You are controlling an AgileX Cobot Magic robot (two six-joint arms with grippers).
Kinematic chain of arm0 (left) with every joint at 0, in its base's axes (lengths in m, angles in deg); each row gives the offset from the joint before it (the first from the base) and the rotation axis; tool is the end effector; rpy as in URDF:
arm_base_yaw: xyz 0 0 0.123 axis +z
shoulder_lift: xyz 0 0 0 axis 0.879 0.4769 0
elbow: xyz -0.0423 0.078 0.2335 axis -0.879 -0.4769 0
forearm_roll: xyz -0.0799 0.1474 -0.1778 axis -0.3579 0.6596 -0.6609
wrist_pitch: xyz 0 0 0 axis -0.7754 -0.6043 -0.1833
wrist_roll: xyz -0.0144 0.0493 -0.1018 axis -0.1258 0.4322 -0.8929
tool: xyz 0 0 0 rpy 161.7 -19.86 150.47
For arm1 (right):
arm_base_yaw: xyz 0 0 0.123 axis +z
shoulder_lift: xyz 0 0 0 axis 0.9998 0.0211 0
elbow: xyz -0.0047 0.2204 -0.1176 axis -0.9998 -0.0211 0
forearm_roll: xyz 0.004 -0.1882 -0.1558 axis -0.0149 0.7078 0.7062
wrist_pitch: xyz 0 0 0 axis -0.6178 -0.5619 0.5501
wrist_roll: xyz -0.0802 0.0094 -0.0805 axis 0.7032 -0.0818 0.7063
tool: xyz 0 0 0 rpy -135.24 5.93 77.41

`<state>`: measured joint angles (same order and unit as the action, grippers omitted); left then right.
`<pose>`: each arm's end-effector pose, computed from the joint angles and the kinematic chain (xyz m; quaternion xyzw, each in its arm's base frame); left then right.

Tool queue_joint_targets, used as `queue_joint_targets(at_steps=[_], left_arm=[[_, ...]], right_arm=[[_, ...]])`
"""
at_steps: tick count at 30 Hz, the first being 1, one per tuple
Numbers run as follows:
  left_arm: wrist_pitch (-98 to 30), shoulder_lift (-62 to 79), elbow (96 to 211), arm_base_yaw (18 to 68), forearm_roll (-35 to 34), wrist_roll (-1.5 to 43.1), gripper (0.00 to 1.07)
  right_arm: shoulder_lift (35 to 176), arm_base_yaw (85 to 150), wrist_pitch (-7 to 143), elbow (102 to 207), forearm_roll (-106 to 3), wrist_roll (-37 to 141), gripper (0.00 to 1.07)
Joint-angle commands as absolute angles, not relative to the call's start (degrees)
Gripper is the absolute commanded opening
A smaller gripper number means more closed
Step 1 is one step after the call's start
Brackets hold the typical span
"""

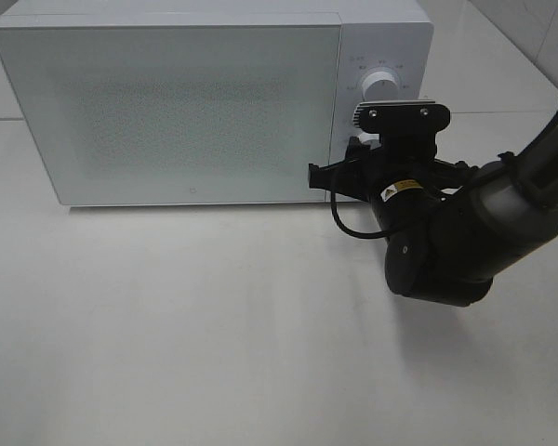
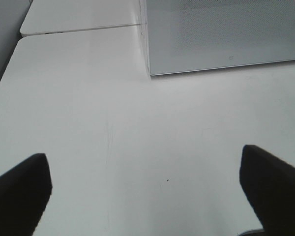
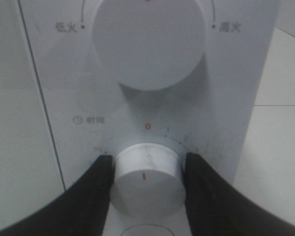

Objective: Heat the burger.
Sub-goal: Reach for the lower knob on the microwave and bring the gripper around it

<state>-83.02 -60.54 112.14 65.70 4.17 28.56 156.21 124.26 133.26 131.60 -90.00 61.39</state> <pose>0.0448 -0.0138 0.2669 0.0575 0.8426 -0.0136 0.5353 0.3258 0.1500 0.0896 -0.0039 0.7370 -0.0108 0.6758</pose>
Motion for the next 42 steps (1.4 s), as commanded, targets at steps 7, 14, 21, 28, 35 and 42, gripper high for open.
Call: queue_joint_targets(at_steps=[7, 14, 21, 28, 35, 42], left_arm=[[-82.9, -62.03, 112.02, 65.76, 3.77, 28.5, 0.98], [-82.9, -62.03, 112.02, 65.76, 3.77, 28.5, 0.98], [-82.9, -62.03, 112.02, 65.76, 3.77, 28.5, 0.98], [-82.9, -62.03, 112.02, 65.76, 3.77, 28.5, 0.98], [-82.9, -62.03, 112.02, 65.76, 3.77, 28.5, 0.98], [-82.9, -62.03, 112.02, 65.76, 3.77, 28.5, 0.98]], right_arm=[[156.27, 124.14, 134.41, 131.94, -88.91, 62.08, 0.05], [156.27, 124.14, 135.27, 131.94, -87.42, 53.08, 0.03], [156.27, 124.14, 134.58, 131.94, -84.16, 39.96, 0.0], [156.27, 124.14, 134.24, 131.94, -80.32, 27.76, 0.0], [156.27, 124.14, 134.81, 131.94, -78.14, 11.66, 0.0], [156.27, 124.14, 135.9, 131.94, -76.48, -1.98, 0.0]])
